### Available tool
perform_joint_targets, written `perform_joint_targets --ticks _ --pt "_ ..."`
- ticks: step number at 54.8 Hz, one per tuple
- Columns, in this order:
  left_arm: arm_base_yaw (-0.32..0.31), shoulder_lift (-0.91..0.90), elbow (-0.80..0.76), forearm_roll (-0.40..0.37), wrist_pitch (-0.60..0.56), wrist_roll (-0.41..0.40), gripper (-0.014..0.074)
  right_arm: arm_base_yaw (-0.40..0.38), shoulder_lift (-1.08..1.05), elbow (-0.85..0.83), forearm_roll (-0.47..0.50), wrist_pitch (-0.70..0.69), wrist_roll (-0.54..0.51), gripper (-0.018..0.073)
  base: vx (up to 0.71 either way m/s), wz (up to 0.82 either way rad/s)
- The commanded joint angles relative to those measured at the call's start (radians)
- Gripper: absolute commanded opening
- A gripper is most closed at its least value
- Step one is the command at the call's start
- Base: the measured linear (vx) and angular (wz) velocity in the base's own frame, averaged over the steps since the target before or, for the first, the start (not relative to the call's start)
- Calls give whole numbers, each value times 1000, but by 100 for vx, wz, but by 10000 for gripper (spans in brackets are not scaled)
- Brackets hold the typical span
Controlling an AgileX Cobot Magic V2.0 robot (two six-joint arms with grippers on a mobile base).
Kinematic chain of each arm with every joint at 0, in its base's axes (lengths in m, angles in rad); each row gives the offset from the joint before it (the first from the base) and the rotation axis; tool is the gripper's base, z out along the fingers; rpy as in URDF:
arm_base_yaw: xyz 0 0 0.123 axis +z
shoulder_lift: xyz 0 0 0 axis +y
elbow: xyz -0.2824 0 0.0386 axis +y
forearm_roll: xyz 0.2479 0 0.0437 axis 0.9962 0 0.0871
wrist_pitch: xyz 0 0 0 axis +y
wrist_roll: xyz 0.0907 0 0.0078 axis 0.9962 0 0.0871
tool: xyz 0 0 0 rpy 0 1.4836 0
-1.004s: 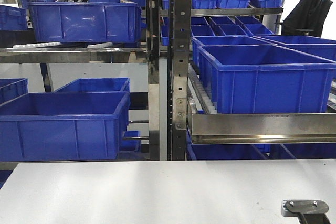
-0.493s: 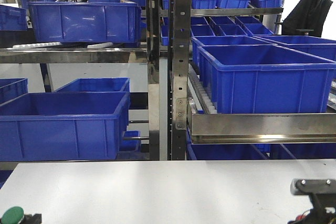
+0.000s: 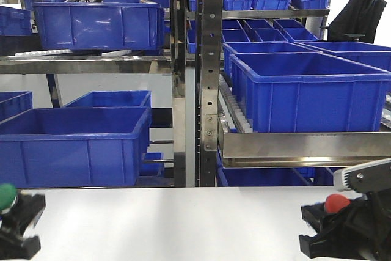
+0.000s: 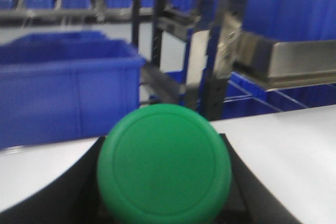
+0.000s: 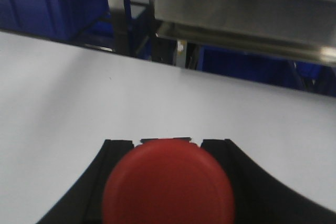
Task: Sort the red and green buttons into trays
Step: 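Lift both held buttons off the white table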
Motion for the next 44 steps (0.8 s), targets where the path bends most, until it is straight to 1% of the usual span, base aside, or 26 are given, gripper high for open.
perform_joint_targets --ticks 1,3,6,7,11,15,20,25,33,37,44 --pt "-29 -68 -107 67 16 -116 0 21 -80 -58 -1 -95 -14 -9 0 0" --pt "-39 -83 -136 86 34 -152 0 24 -102 -69 -1 -92 -13 -9 0 0" --pt "-52 -103 -171 104 45 -185 0 30 -137 -88 -1 -81 -13 -9 0 0" --pt "-58 -118 -193 121 44 -204 0 30 -154 -92 0 -74 -13 -9 0 0" --pt "-75 -149 -220 161 45 -228 0 30 -201 -98 0 -43 -13 -9 0 0" --pt "-89 -189 -225 189 86 -229 0 30 -237 -98 4 0 -8 -9 0 0" --pt "-114 -257 -210 188 195 -229 0 30 -284 -98 5 60 -7 -9 0 0" --pt "-126 -329 -190 188 283 -225 0 29 -310 -98 -1 60 -9 -9 0 0" --pt "-126 -400 -146 188 295 -225 0 29 -304 -98 3 46 -8 -9 0 0" --pt "-126 -416 -128 188 294 -225 0 29 -304 -98 2 68 -6 -9 0 0" --pt "-126 -421 -128 188 306 -225 0 27 -304 -98 -1 67 -6 -9 0 0"
